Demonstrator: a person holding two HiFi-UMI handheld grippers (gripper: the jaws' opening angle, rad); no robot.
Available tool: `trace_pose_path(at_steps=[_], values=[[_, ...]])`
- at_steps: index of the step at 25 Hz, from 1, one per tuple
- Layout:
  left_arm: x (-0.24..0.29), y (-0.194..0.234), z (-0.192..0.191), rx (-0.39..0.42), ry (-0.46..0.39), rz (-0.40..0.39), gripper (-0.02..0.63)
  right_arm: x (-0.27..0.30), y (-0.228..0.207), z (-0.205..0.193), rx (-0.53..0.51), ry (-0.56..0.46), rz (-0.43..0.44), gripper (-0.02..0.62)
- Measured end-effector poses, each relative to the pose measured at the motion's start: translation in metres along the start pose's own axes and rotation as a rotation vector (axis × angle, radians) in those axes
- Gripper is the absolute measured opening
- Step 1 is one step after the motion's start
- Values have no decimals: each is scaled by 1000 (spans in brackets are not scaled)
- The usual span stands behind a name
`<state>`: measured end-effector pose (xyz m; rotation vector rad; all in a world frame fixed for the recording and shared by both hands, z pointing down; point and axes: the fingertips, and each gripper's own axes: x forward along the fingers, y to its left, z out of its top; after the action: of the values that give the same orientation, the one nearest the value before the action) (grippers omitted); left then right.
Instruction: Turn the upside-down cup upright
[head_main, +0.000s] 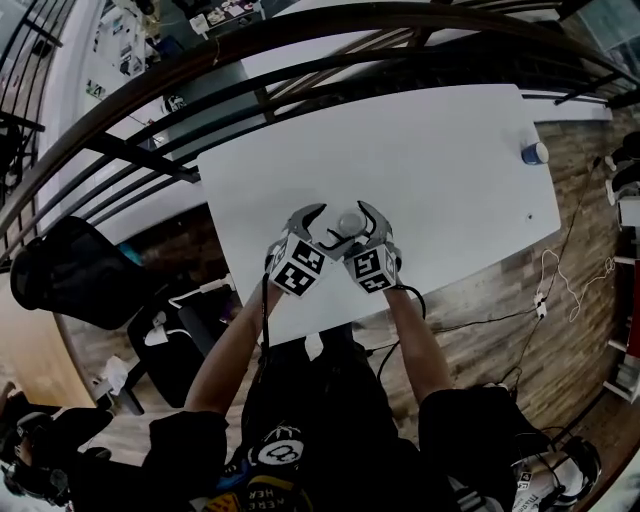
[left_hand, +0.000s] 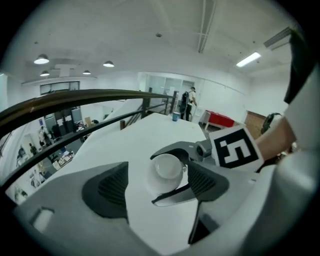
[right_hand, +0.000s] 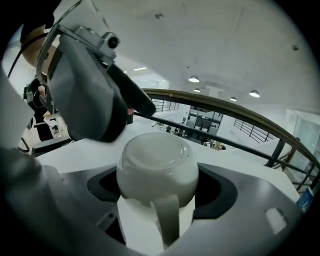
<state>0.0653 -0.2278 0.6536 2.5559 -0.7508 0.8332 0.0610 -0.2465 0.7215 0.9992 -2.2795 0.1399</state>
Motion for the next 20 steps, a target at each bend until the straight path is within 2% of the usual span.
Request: trace_pose_path(at_steps=[1, 3, 7, 10, 13, 17, 20], values=[[5, -7, 1, 45, 40, -27, 382, -5, 4, 5, -25, 3, 8, 399], [12, -19, 3, 109, 112, -62, 391, -15, 8, 8, -82, 25, 13, 399], [14, -30, 7, 123, 200, -116, 397, -30, 9, 6, -193, 87, 30, 399], [12, -37, 6, 115, 270, -185, 396, -36, 17, 5, -270, 121, 65, 399], [7, -46, 14, 82, 292, -258, 397, -42, 20, 7, -289, 132, 86, 399], [6, -49, 16, 27, 301, -276, 397, -48, 21, 12, -319, 126, 91, 402], [6, -53, 12, -32, 289, -327, 334, -50, 28, 15, -327, 108, 129, 402]])
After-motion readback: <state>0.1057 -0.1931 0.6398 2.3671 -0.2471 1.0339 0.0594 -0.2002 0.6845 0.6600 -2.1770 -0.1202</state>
